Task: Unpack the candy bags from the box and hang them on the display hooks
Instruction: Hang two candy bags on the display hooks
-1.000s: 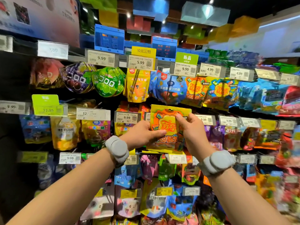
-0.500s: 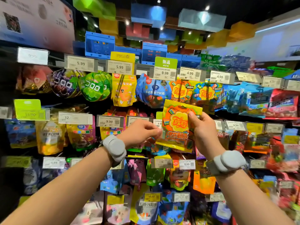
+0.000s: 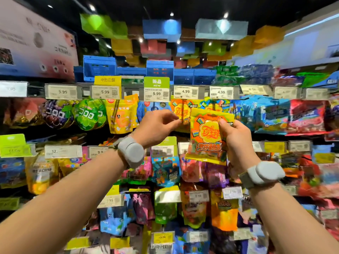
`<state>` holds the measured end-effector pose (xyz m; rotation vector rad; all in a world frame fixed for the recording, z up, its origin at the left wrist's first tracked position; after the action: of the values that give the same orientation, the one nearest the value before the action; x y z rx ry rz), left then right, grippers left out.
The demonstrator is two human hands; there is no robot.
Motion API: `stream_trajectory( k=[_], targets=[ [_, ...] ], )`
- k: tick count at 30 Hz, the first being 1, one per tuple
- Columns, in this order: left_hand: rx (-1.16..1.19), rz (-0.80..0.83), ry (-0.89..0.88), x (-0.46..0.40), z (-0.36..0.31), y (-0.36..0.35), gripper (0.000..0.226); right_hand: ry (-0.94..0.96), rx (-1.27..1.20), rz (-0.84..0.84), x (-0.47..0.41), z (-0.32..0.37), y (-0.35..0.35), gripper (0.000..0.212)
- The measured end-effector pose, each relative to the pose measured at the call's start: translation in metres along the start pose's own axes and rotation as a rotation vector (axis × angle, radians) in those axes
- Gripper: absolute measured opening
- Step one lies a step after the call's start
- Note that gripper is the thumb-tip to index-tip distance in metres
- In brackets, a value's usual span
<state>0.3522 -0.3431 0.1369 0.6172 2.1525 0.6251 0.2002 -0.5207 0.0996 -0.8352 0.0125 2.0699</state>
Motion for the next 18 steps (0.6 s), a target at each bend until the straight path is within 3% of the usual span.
stream_trajectory(
  k=[4,8,12,16,18],
  targets=[
    [-0.417,-0.233,-0.263,-0.023,-0.022,0.013,0.032,-0.013,0.004,0.019,-0.012,-0.002,0.002,0.014],
    [-0.671,-0.317,-0.308,-0.048,-0.031,0.021,0.045,-0.036,0.011,0.052,-0.024,-0.005,-0.001,0.016],
    [-0.788,-0.334,-0.288,-0.069,-0.033,0.022,0.06,-0.062,0.006,0.083,-0.03,-0.006,-0.006,0.016],
    [-0.83,-0.352,-0.318,-0.081,-0.033,0.018,0.06,-0.062,0.008,0.12,-0.037,-0.01,-0.006,0.045],
    [-0.849,-0.354,-0.344,-0.085,-0.034,0.015,0.056,-0.058,0.002,0.13,-0.04,-0.01,-0.005,0.032]
  ],
)
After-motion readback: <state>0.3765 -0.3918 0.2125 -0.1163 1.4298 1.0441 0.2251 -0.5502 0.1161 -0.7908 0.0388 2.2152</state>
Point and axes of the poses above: each hand's wrist, its own x-axis away from the middle knuckle, its own y-axis out of the back of the hand, z = x × y, the point moved 1 cm from there along -x, towards the middle knuckle, and after that the axes turned 11 degrees about y, right-handed, at the moved point
